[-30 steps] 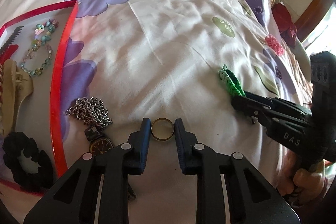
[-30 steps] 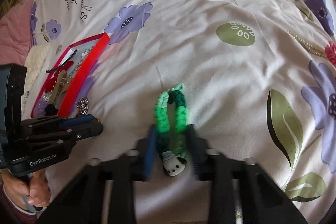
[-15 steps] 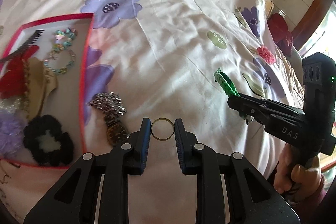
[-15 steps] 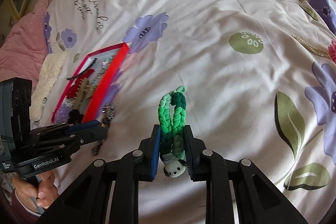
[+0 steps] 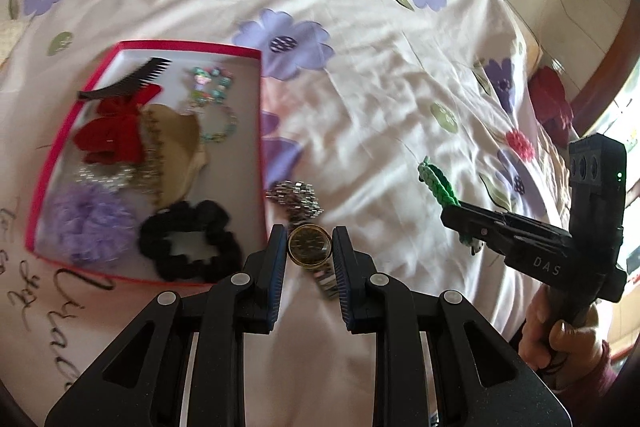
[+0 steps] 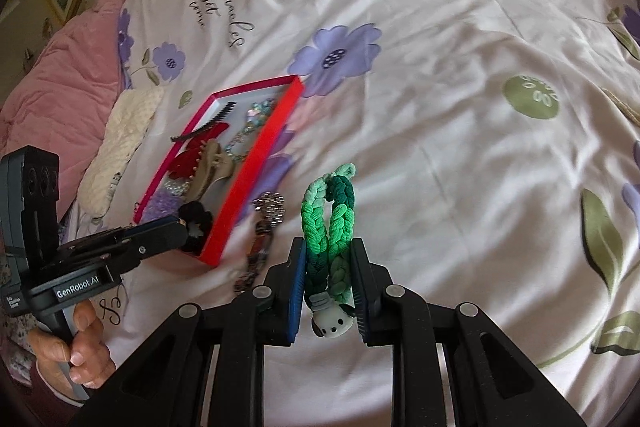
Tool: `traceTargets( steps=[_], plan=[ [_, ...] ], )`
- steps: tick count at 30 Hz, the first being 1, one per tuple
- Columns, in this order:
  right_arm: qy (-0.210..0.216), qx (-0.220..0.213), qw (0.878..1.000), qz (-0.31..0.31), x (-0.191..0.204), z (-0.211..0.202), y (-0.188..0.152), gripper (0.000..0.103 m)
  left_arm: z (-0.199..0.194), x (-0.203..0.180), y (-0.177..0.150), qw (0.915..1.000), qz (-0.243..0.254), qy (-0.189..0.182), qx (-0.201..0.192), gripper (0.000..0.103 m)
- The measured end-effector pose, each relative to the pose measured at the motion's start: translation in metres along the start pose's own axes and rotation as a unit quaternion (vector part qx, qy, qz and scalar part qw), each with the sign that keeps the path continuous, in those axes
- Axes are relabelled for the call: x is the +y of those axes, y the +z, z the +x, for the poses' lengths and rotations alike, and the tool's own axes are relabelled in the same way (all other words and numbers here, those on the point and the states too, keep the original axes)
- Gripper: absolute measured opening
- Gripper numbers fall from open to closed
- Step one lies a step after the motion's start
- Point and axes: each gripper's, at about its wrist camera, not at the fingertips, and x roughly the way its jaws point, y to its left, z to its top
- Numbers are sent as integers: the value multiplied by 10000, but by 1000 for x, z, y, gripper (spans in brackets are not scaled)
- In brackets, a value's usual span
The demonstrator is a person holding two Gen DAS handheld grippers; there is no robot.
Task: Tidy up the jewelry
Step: 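Carry ring and green hair tie into the box and release both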
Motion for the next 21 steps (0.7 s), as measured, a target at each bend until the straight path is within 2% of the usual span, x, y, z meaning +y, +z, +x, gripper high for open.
traceTargets(
  steps=[11,21],
  plan=[
    [314,97,9990,-316,40,15,7,21,-38,55,-5,9975,-475,398,-332,21],
    [646,195,9949,-747,89,34,12,21,-52,95,-5,9934,-790,674,-498,21]
  ],
)
